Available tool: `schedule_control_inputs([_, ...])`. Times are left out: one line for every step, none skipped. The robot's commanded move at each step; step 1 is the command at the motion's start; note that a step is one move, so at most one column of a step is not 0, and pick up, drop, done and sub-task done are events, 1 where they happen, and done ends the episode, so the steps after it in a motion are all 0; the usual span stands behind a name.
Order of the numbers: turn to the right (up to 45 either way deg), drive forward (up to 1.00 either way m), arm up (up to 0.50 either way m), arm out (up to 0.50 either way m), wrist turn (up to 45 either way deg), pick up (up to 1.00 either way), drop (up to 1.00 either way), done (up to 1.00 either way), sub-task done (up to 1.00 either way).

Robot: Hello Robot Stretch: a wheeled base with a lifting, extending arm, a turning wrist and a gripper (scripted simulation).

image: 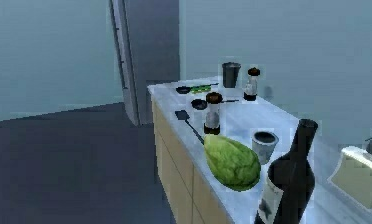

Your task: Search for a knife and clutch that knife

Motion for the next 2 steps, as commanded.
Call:
schedule_control_inputs([0.0, 0.00, 0.10, 0.00, 0.0, 0.00, 0.00, 0.00, 0.00])
schedule_control_inputs([0.0, 0.00, 0.00, 0.00, 0.0, 0.00, 0.00, 1.00, 0.00])
